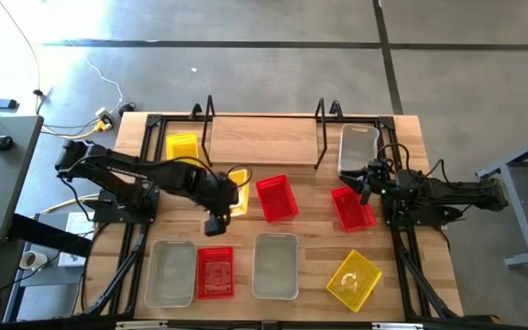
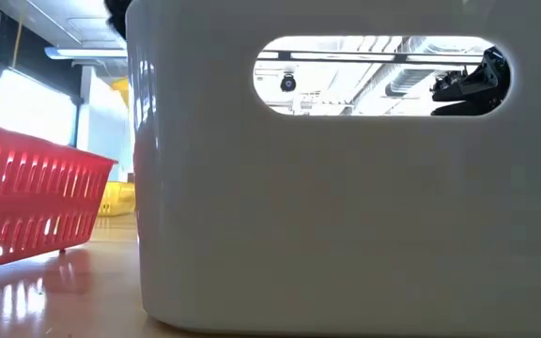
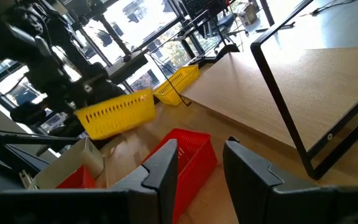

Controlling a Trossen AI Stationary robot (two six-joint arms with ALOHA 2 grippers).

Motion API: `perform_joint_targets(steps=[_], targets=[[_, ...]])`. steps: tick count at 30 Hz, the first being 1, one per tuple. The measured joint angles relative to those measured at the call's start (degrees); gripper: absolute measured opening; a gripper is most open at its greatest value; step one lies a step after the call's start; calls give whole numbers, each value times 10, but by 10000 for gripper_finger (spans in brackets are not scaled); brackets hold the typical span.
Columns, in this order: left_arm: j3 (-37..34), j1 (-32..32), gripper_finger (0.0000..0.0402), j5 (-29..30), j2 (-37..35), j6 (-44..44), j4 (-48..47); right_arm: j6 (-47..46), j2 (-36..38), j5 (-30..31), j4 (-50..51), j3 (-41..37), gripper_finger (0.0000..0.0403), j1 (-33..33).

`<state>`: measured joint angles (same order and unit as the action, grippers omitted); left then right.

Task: Stack baskets on shelf by color
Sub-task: Put the middle left yellow basket on the shelf

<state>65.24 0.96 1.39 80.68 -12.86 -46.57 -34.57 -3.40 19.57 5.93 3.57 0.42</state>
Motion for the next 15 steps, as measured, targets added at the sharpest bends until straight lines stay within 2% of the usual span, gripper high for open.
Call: perform_joint_targets(steps=[5, 10, 12, 15], targets=[[36, -31, 1, 95, 0, 65, 0, 0, 0, 0, 0, 0, 114, 0], [49, -91, 1, 199, 0, 145, 2, -1, 0, 0, 0, 0, 114, 0], [48, -124, 1, 211, 0, 177, 2, -1, 0, 0, 0, 0, 114, 0], [48, -174, 1, 197, 4, 224, 1, -10, 0, 1, 0, 0, 114, 0]])
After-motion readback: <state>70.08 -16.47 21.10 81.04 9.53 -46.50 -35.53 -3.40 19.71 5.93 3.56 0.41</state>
